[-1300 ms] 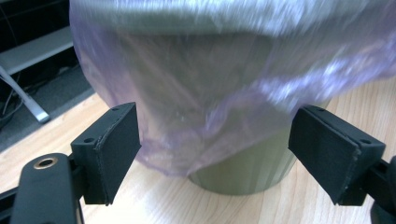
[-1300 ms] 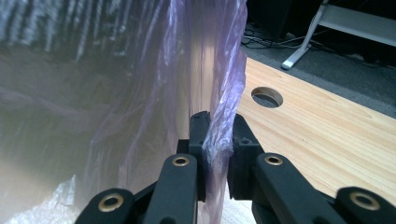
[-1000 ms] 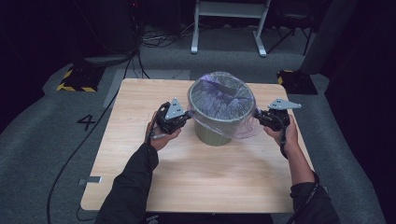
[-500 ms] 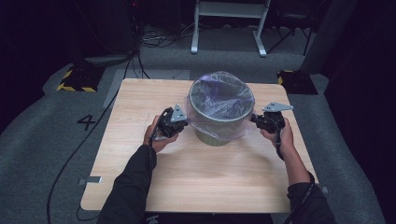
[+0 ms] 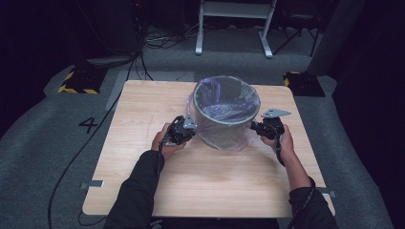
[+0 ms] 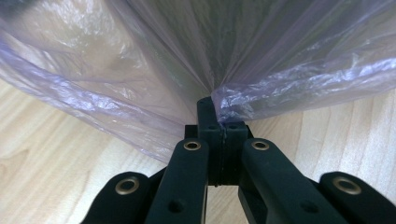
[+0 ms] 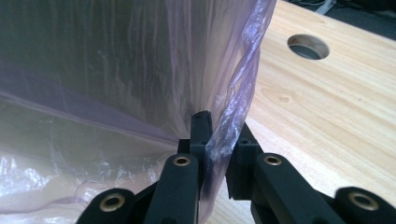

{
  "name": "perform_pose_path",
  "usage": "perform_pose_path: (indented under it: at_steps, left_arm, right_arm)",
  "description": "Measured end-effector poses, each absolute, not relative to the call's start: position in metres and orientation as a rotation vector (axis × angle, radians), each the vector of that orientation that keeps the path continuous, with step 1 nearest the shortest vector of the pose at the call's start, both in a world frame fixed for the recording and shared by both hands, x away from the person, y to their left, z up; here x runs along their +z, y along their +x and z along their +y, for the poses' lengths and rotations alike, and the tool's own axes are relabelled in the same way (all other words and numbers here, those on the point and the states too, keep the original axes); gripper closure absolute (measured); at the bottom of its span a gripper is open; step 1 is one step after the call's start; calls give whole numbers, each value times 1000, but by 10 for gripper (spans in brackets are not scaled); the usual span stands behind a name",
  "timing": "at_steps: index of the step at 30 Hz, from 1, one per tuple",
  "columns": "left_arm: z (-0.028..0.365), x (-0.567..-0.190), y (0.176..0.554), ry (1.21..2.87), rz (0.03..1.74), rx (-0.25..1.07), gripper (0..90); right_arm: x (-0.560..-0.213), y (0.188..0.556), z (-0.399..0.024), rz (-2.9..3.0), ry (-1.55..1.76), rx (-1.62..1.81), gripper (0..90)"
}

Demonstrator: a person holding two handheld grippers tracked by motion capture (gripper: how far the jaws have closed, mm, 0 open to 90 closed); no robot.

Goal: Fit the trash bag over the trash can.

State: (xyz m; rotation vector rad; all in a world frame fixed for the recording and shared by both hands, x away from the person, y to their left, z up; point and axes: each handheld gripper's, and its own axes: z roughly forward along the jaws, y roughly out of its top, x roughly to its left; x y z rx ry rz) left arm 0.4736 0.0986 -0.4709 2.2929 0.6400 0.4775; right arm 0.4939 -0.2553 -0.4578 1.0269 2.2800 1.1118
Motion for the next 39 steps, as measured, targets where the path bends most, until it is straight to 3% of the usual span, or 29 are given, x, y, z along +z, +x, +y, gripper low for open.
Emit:
perform_pose_path:
  at_steps: [6,10,11,13,17,19,26,31,36,39]
  left_arm:
    - [101,-475,471,2286,658,474,872]
    - [105,-472,469,2250,681,510,683]
    - [106,-471,468,2241,690,511,580]
    - [109,-467,466,2218,691,495,510]
    - [112,-464,463,2204,757,458,241]
    - [116,-462,459,2174,759,430,186]
    - [129,-449,446,2112,757,505,155]
    - [140,-446,437,2082,753,476,155]
    - [147,-454,437,2097,769,320,154]
    - [145,-459,431,2107,767,398,158]
  right_arm:
    - [-463,494,-254,2292,1037,1106,828]
    - [-463,493,-255,2281,1033,1102,742]
    - [-461,492,-256,2269,1032,1109,681]
    - [-457,491,-259,2256,1025,1119,586]
    - [-450,488,-266,2231,1014,1139,386]
    - [-446,485,-268,2208,1004,1140,307]
    - [-433,476,-277,2182,958,1206,250]
    - [-427,471,-283,2181,941,1253,247]
    - [-420,468,-287,2172,938,1283,250]
    - [-410,464,-288,2161,921,1310,261]
